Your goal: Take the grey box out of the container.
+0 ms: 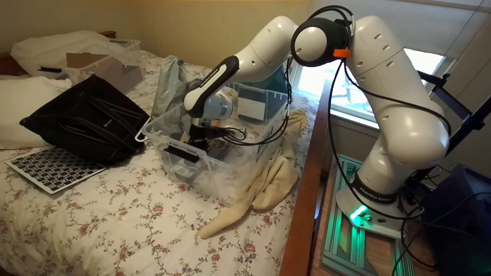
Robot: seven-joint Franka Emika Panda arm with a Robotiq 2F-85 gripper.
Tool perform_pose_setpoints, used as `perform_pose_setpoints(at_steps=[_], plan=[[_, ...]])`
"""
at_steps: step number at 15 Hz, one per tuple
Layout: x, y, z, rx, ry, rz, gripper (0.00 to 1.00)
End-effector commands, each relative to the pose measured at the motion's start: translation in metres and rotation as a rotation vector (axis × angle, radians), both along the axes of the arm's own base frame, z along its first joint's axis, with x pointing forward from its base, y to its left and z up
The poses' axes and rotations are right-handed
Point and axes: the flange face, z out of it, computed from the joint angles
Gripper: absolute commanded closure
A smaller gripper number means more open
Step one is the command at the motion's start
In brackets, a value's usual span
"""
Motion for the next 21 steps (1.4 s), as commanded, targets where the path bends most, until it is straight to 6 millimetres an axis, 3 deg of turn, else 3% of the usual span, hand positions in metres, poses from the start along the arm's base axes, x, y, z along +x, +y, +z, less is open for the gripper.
perform_pose_setpoints(at_steps=[1,6,12,21], plan=[[0.008,0.002,-0.006,0.017,0.026,0.01,0.66],[0.009,-0.004,-0.004,0.055,0.041,0.032,0.98],[0.008,-0.017,0.006,0.17,0.045,0.061,0.98],[-0.009,-0.042,0.026,0.244,0.0,0.075,0.98]])
